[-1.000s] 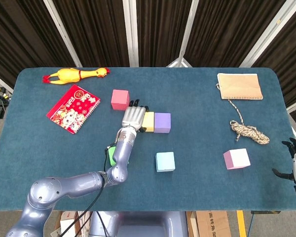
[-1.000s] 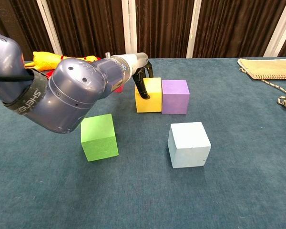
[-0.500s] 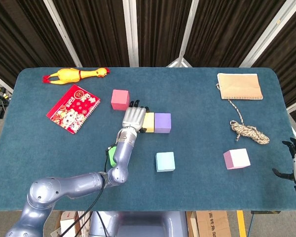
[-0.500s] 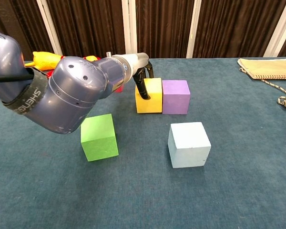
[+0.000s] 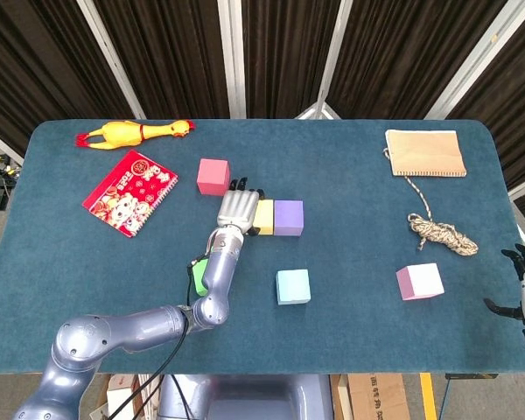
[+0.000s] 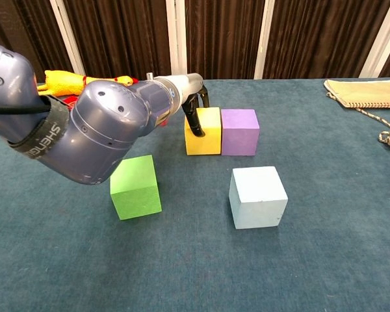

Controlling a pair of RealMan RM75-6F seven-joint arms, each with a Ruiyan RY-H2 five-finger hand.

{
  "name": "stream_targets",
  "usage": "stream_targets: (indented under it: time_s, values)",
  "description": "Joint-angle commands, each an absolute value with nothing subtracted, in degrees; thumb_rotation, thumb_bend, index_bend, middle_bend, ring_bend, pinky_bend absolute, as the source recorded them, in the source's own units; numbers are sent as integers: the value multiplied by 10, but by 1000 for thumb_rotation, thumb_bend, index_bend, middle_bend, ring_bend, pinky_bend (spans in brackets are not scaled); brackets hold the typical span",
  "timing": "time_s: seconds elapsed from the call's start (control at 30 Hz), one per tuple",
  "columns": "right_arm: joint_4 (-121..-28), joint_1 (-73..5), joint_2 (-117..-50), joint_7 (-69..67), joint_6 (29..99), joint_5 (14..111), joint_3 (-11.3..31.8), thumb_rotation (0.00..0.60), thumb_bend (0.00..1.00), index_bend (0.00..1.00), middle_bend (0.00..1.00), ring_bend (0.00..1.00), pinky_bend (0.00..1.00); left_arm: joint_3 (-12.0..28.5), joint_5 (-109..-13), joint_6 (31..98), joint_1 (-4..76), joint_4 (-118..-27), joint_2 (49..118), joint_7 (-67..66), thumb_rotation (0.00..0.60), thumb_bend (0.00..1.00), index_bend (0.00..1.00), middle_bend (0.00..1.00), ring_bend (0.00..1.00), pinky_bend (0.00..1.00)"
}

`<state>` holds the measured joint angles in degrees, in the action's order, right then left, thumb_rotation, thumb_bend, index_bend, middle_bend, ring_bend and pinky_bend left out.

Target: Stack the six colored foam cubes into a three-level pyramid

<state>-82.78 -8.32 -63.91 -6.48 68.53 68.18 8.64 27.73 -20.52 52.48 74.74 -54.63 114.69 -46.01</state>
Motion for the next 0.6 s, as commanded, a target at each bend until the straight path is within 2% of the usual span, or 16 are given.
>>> stream_targets:
  time_s: [0.03, 0.6]
  values:
    - [-828, -83, -639, -65, 685, 682, 87, 600, 180, 181, 99, 76, 40, 279, -207, 526, 748, -545, 1148, -459, 600, 352, 334, 365, 47, 15]
    - [-827, -84, -639, -67, 683, 682, 87, 600, 180, 182, 99, 76, 40, 285, -204, 524, 749, -546, 1150, -463, 600, 341, 331, 351, 47, 11]
